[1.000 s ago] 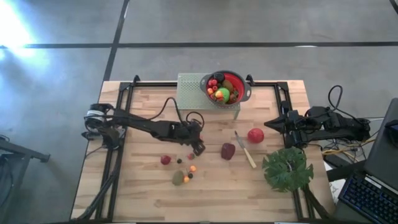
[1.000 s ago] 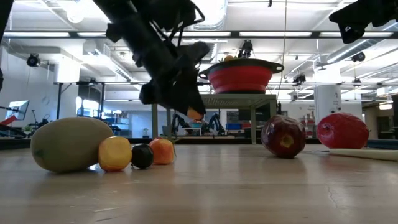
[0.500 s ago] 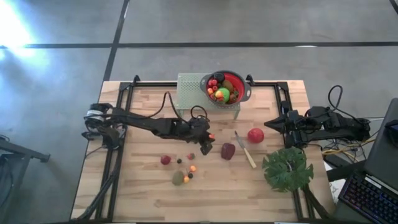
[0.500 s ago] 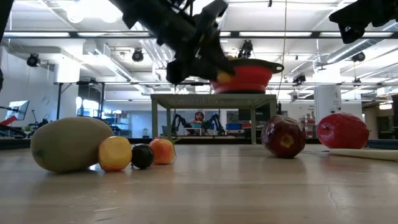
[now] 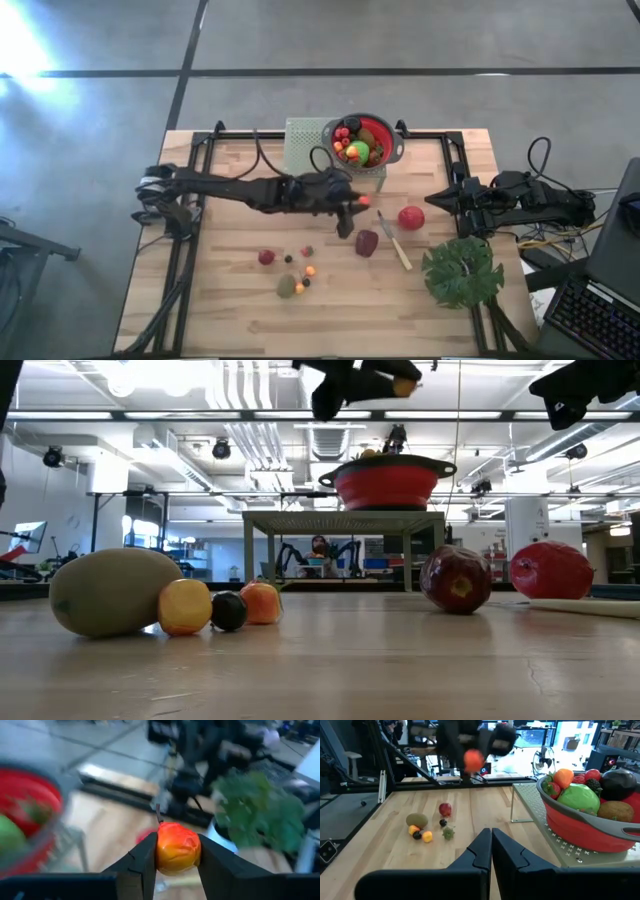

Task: Pick & Place Fruit
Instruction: Put the orange peach into the black strainer bowl on the shelf

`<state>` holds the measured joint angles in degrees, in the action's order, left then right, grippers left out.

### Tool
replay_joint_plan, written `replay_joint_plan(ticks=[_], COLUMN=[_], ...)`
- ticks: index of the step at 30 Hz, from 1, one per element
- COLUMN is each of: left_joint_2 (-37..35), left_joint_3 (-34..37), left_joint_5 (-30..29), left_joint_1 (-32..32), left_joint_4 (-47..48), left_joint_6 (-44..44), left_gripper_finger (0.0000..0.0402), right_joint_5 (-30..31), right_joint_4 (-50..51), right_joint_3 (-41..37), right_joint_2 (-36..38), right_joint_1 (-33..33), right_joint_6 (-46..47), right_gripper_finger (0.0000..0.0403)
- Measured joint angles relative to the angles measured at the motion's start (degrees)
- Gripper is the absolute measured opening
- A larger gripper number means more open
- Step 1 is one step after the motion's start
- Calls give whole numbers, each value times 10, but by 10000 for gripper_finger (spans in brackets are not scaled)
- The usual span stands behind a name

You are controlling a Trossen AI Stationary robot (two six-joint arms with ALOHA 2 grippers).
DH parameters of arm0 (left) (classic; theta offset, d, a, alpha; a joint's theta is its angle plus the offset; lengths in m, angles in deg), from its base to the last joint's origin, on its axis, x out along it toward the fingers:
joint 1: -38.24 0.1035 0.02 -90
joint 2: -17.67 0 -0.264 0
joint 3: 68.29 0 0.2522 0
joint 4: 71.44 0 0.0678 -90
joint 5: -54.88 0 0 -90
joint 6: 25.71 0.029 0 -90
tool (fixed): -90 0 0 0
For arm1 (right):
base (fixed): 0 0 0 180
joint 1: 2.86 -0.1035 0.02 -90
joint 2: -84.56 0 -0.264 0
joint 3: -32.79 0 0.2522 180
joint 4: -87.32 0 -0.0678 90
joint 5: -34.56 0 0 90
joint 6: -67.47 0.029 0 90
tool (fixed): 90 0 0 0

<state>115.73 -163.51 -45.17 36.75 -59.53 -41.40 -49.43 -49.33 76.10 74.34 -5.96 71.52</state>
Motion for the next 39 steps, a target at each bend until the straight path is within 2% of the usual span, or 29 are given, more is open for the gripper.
replay_joint_plan(ticks=[6,16,23,31,39], left_joint_2=[3,4,4,4,4], left_joint_3=[-35,-40,-40,-29,-27], left_joint_5=[-19,-21,-50,-50,-49], left_joint_1=[34,111,162,172,173], left_joint_4=[4,20,109,123,94], left_joint_6=[50,62,60,56,76], left_gripper_finger=[125,126,126,126,126], right_joint_5=[0,0,0,0,0], right_joint_4=[0,0,0,0,0], right_joint_3=[0,0,0,0,0], right_joint_2=[0,0,0,0,0], right_joint_1=[0,0,0,0,0], right_joint_6=[0,0,0,0,0], right_gripper_finger=[8,8,8,8,8])
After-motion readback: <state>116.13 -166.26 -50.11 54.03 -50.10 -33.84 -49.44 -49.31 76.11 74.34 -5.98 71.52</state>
